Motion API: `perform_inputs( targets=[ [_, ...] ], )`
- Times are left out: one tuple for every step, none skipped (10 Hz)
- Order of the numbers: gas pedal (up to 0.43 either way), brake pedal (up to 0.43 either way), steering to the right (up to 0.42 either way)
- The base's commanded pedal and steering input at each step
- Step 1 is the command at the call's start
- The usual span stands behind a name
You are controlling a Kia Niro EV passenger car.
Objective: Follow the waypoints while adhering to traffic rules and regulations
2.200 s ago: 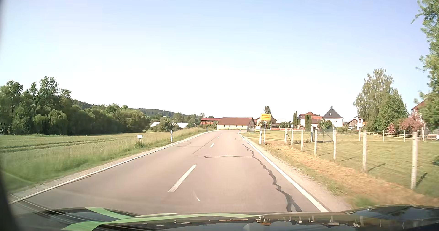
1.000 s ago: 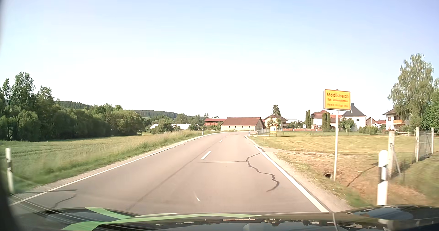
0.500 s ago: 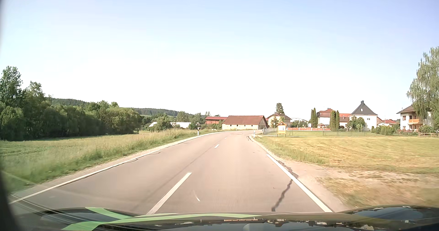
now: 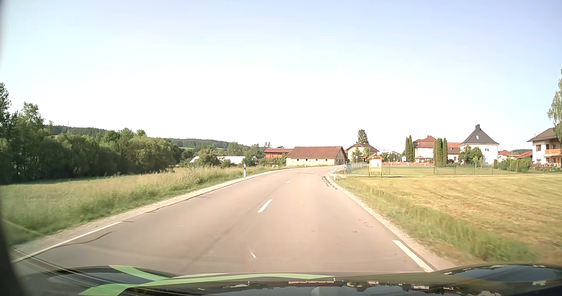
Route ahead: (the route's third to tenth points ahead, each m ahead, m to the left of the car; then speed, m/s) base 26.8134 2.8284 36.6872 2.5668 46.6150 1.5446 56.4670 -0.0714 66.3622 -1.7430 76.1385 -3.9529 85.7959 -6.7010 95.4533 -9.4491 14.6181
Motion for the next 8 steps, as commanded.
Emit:
perform_inputs(
  targets=[
    [0.0, 0.0, -0.006],
    [0.0, 0.0, -0.005],
    [0.0, 0.0, -0.005],
    [0.0, 0.0, -0.005],
    [0.0, 0.0, -0.003],
    [0.0, 0.0, 0.0],
    [0.0, 0.0, 0.0],
    [0.0, 0.0, 0.0]
  ],
)
